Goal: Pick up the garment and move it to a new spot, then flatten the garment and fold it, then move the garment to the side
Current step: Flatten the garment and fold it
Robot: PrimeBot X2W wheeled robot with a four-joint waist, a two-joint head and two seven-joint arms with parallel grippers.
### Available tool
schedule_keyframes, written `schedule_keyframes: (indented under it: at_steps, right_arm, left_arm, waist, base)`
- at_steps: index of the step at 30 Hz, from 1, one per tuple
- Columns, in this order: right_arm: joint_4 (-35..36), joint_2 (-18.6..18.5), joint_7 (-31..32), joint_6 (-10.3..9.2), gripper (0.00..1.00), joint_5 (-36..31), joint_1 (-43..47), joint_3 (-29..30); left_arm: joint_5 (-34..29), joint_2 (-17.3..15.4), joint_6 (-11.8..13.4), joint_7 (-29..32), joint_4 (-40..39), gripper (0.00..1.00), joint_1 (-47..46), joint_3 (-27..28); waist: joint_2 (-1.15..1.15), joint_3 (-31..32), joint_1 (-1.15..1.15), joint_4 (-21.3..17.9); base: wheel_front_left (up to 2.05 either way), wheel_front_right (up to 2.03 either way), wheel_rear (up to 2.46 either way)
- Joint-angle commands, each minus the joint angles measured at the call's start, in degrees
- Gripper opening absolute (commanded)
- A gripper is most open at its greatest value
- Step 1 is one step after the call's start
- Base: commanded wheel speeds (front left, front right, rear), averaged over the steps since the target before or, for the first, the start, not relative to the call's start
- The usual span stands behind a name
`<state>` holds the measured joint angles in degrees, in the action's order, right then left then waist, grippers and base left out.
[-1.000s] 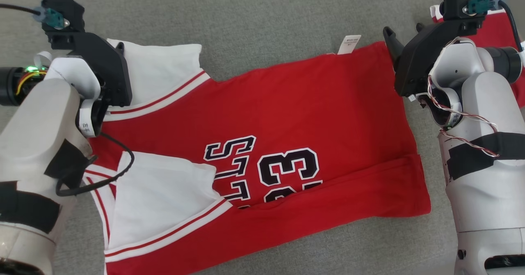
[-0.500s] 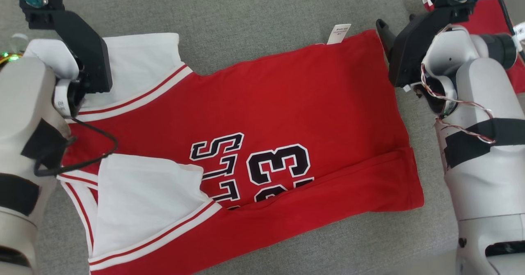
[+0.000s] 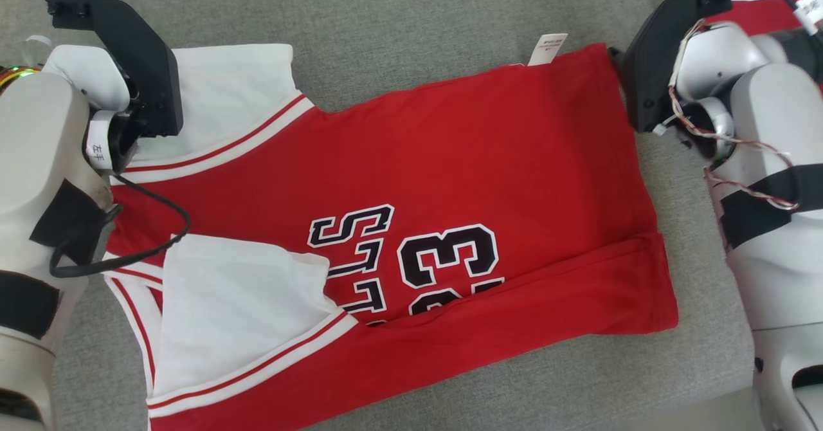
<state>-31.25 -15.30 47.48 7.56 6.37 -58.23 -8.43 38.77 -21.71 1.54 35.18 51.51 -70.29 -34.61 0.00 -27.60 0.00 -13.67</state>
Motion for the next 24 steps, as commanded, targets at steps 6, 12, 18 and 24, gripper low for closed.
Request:
schedule_keyframes:
  at_steps: [6, 12, 18, 24]
  right_arm:
    - [-1.5, -0.7, 1.1, -0.14, 1.00, -0.1, -2.5, -1.3]
    - [-4.7, -0.4, 0.3, -0.14, 1.00, 0.0, -2.1, -1.5]
    - [-7.9, -0.4, 0.0, -0.14, 0.64, 0.3, -1.9, -1.9]
    - [-8.5, -0.7, -2.3, -0.15, 0.00, 1.3, -2.4, -2.9]
  left_arm:
    - [0.1, -0.4, 1.3, 0.1, -2.2, 0.00, 2.9, -0.6]
    - [0.4, -0.7, 1.9, 1.0, -4.4, 0.00, 3.2, -0.8]
    - [0.6, -1.3, 2.2, 1.7, -5.9, 0.00, 3.5, -0.9]
    - [1.3, -2.0, 1.8, 0.5, -7.4, 0.00, 3.5, -0.5]
  waist:
    - [0.00, -1.3, 0.00, 1.7]
    - [0.00, -2.3, 0.00, 2.6]
    - [0.00, -2.8, 0.00, 3.0]
    - [0.00, -3.0, 0.00, 3.2]
  base:
    - [0.00, 0.00, 0.00]
    - [0.00, 0.00, 0.00]
    - [0.00, 0.00, 0.00]
    - [0.00, 0.00, 0.00]
